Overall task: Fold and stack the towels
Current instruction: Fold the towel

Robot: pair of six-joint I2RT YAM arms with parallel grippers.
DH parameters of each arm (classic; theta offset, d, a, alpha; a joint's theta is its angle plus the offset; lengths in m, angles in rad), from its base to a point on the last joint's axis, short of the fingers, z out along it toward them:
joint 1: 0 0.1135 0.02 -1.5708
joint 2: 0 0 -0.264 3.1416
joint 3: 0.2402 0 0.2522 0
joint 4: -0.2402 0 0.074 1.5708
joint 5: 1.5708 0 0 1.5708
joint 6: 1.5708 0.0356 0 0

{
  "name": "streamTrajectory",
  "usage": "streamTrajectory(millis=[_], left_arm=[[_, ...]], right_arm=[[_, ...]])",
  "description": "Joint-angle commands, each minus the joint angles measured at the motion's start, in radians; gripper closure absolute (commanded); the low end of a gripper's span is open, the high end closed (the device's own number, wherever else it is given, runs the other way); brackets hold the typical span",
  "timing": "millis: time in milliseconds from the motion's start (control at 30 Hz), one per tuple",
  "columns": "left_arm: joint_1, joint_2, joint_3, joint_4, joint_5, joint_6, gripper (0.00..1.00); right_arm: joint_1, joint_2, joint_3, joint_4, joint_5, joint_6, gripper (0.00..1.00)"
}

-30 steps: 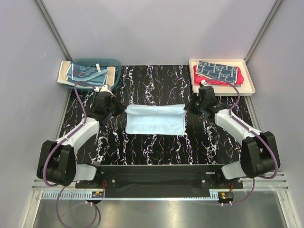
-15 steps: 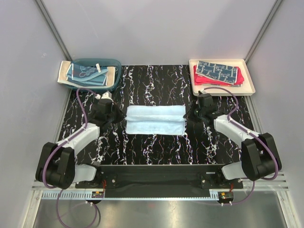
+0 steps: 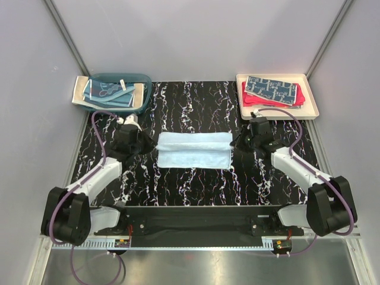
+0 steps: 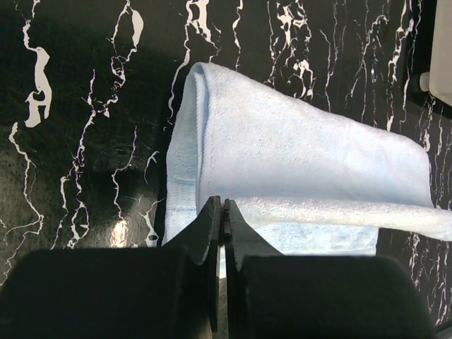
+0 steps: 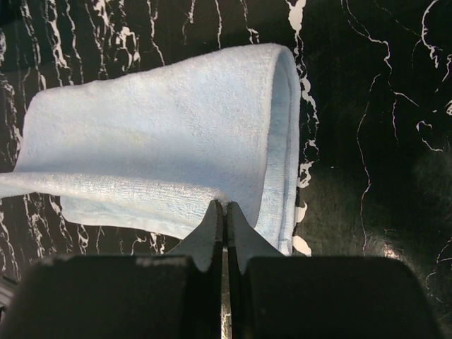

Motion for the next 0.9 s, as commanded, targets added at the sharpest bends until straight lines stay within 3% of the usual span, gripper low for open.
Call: streamTrajectory(millis=[0,467,633,767,867], left_arm=[[0.002,-0.051,0.033,-0.012,-0.019,0.025,1.0],[0.002,-0.008,-0.127,0.091,0.018,0.0,0.99],[0.002,-0.03,-0.143,0.077,0.021,-0.005,0.67],[0.002,-0.112,-0.114,0.005,0.015,0.006,0.54],[0.002,-0.175,-0.063,-0.082,-0.016,0.02,0.51]], right_arm=[[0.001,-0.053,0.032,-0.033,0.032,-0.009,1.0],[0.003,0.053,-0.121,0.135,-0.048,0.046,0.97],[0.001,0.05,-0.14,0.154,-0.063,0.062,0.71],[0.003,-0.013,-0.134,0.099,-0.043,0.054,0.56],[0.003,-0.071,-0.117,0.037,-0.014,0.052,0.48]])
